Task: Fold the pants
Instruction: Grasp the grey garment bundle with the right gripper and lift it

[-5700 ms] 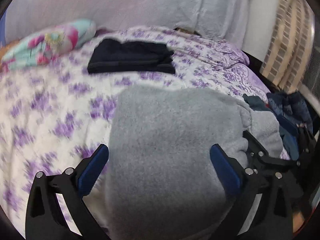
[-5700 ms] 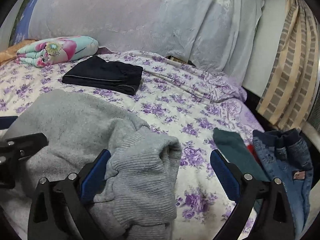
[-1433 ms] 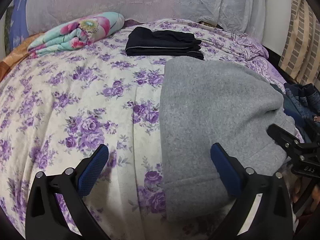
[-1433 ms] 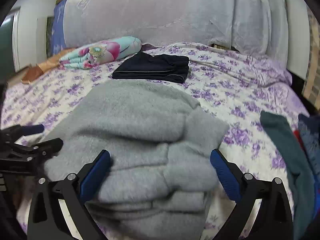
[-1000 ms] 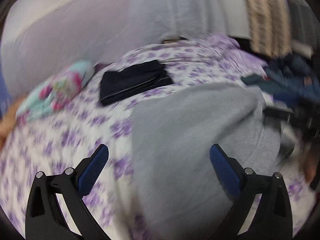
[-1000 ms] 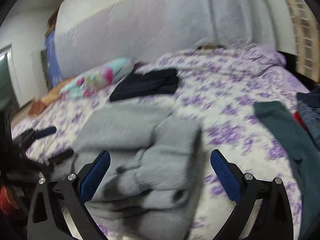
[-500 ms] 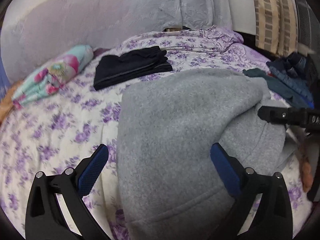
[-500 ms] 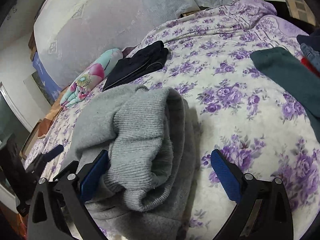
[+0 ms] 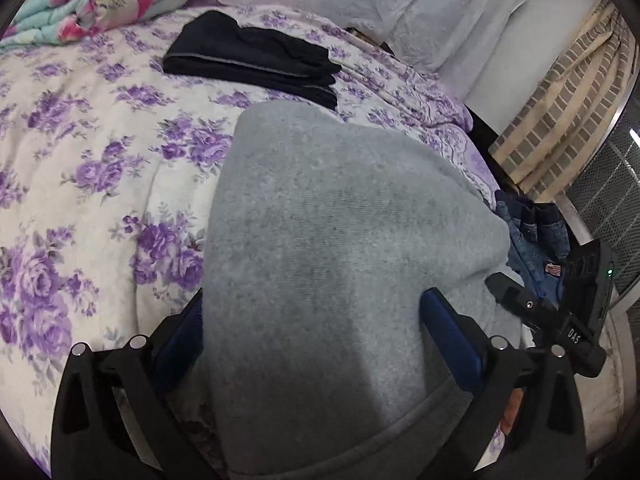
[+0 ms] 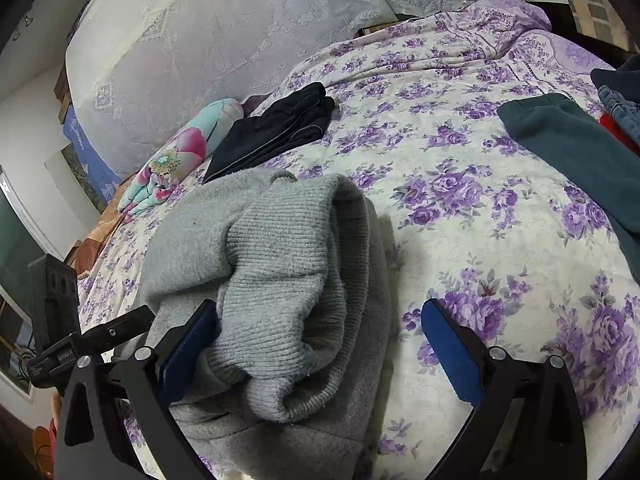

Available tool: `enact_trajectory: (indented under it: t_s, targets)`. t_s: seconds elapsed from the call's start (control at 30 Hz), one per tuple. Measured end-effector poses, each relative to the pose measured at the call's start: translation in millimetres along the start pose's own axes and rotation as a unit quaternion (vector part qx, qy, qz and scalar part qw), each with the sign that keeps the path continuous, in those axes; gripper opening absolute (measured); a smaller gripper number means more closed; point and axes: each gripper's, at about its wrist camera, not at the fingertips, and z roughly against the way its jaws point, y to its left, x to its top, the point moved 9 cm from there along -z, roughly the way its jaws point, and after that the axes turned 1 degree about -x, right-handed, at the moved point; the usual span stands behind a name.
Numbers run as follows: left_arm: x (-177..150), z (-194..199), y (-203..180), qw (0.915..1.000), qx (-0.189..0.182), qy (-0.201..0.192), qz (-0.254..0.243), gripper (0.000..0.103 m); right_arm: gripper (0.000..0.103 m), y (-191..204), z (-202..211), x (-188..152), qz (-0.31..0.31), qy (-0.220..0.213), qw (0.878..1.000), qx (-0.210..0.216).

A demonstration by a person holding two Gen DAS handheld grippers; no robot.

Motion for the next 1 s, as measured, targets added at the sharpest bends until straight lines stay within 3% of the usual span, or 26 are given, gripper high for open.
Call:
enact_trajectory:
  t_s: [0.13, 0.5, 0.63, 0.73, 0.77, 0.83, 0.9, 1.0]
  targets:
    - [7, -2, 6, 0.9987, -0.046, -0.007, 0.022, 0.099, 0.100, 0, 0, 1, 0.005, -0.002, 1.000, -0.005]
    - [12, 13, 9, 0.9894, -0.118, -0.041, 0.074, 0.099, 0.100, -1, 1, 0, 0.001, 0.000, 1.000, -0.001]
    - [11, 7, 4, 0.9951, -0.090, -0.009, 0.040, 0.099, 0.100, 0, -1, -1, -0.002, 0.002, 1.000, 0.002]
    - [27, 26, 11, 0.9981, -0.002, -0.060, -0.013, 0.099, 0.100, -1, -2, 0, -0.005, 0.015, 1.000, 0.011]
    - [36, 39, 11, 0.9926, 0.054, -0.091, -0.060, 0.099, 0.100, 0, -1, 4, -0.005, 0.020, 1.000, 0.020]
    - [44, 49, 5, 0.9801, 0.110, -0.110, -0.123, 0.099, 0.100, -2, 2, 16, -0.006, 0.018, 1.000, 0.024]
    - [48, 41, -1, 0.9800, 0.105, -0.089, -0.144, 0.099, 0.100, -3, -2, 31, -0.015, 0.029, 0.999, 0.039]
    - [44, 9, 5, 0.9837, 0.100, -0.042, -0.144, 0.099, 0.100, 2, -27, 29, -0.038, 0.088, 0.992, 0.085]
